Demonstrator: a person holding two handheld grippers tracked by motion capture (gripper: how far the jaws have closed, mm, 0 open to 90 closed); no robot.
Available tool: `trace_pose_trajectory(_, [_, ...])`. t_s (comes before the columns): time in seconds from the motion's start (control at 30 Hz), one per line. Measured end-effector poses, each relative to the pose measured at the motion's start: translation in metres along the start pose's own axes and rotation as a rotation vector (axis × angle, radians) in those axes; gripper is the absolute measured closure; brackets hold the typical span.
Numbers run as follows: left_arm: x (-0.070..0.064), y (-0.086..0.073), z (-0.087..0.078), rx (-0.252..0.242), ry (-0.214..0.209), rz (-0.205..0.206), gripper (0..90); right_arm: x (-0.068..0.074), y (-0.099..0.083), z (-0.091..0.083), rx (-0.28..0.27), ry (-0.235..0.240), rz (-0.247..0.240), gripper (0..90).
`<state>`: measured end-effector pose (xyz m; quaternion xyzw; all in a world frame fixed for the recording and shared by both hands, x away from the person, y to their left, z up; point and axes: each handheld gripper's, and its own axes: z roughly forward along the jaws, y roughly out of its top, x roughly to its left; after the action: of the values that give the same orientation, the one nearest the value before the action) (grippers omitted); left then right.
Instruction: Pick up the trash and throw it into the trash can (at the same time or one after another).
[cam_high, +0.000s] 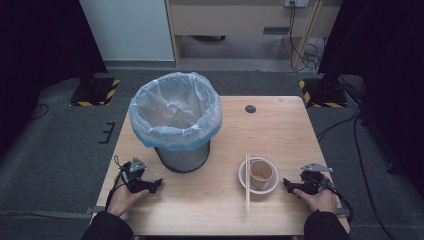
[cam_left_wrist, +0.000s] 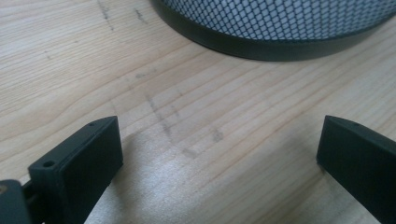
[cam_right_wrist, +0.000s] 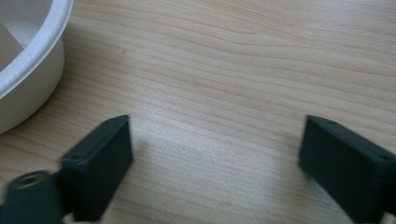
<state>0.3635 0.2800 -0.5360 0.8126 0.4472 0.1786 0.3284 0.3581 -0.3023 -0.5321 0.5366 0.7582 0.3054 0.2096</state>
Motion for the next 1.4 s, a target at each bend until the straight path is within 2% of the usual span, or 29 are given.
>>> trace_pose_trajectory(0.07, [0.0, 0.0, 0.0, 0.004, -0.005, 0.005, 0.0, -0.001, 0.001, -0.003, 0.007, 0.0, 0.007, 24.6])
trace_pose_trajectory(0.1, [0.0, 0.0, 0.0, 0.004, -0.005, 0.005, 0.0, -0.001, 0.001, -0.003, 0.007, 0.0, 0.007, 24.6])
trace_pose_trajectory(0.13, [0.001, 0.0, 0.0, 0.005, -0.01, 0.007, 0.0, -0.003, 0.003, -0.006, 0.023, -0.001, -0.005, 29.3])
trace_pose_trajectory(0.17, [0.001, 0.0, 0.0, 0.005, -0.01, 0.007, 0.0, -0.003, 0.003, -0.006, 0.023, -0.001, -0.005, 29.3])
trace_pose_trajectory(0.2, [0.001, 0.0, 0.0, 0.005, -0.011, 0.009, 0.0, -0.004, 0.005, -0.009, 0.003, -0.01, -0.018, 33.2])
trace_pose_trajectory(0.23, [0.001, 0.0, 0.0, 0.005, -0.011, 0.009, 0.0, -0.004, 0.005, -0.009, 0.003, -0.01, -0.018, 33.2])
trace_pose_trajectory(0.27, [0.001, 0.0, -0.001, 0.006, -0.012, 0.011, 0.0, -0.004, 0.007, -0.014, -0.019, -0.02, -0.029, 34.8])
trace_pose_trajectory(0.5, [0.001, 0.0, -0.001, 0.005, -0.014, 0.012, 0.0, -0.005, 0.013, -0.026, -0.068, -0.035, -0.008, 35.2])
trace_pose_trajectory(0.53, [0.001, 0.0, -0.001, 0.005, -0.015, 0.012, 0.0, -0.006, 0.015, -0.031, -0.097, -0.034, -0.006, 36.3])
trace_pose_trajectory(0.73, [0.001, 0.0, -0.001, 0.005, -0.014, 0.012, 0.0, -0.006, 0.02, -0.038, -0.135, -0.042, 0.017, 34.1])
trace_pose_trajectory(0.77, [0.001, 0.0, -0.001, 0.0, -0.013, 0.011, 0.0, -0.006, 0.024, -0.043, -0.163, -0.044, 0.021, 33.7])
trace_pose_trajectory(0.93, [0.001, -0.001, -0.001, -0.002, -0.012, 0.011, 0.0, -0.004, 0.035, -0.055, -0.198, -0.055, 0.034, 33.3])
trace_pose_trajectory(1.13, [0.001, -0.001, 0.0, -0.004, -0.012, 0.01, 0.0, 0.001, 0.048, -0.073, -0.292, -0.039, 0.022, 28.9])
trace_pose_trajectory(1.4, [0.0, -0.001, 0.0, -0.005, -0.011, 0.01, 0.0, 0.007, 0.06, -0.085, -0.326, -0.013, 0.007, 32.8])
